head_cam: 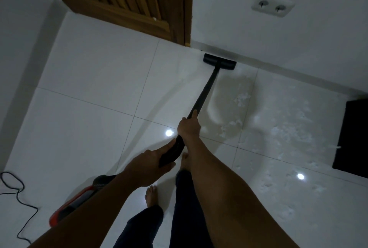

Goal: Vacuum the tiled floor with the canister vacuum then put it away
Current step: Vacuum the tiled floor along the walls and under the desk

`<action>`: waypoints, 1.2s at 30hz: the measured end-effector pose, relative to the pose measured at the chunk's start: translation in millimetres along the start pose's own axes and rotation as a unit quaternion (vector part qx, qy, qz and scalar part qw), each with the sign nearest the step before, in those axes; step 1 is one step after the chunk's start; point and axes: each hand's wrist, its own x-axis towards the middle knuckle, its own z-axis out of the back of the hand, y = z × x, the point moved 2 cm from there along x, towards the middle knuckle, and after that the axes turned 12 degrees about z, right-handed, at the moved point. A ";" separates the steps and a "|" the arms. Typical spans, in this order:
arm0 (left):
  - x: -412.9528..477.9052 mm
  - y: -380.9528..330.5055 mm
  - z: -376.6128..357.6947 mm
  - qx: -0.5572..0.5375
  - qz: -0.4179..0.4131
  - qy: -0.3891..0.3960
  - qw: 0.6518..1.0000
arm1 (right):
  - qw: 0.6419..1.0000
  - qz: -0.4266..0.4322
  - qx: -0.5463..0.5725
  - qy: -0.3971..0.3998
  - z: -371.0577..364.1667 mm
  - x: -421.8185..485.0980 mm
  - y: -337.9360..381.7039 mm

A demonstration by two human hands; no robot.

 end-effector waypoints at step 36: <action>-226.0 170.2 -166.4 0.022 -0.156 0.030 0.987 | 0.997 0.004 0.046 -0.067 -112.8 -283.5 -152.9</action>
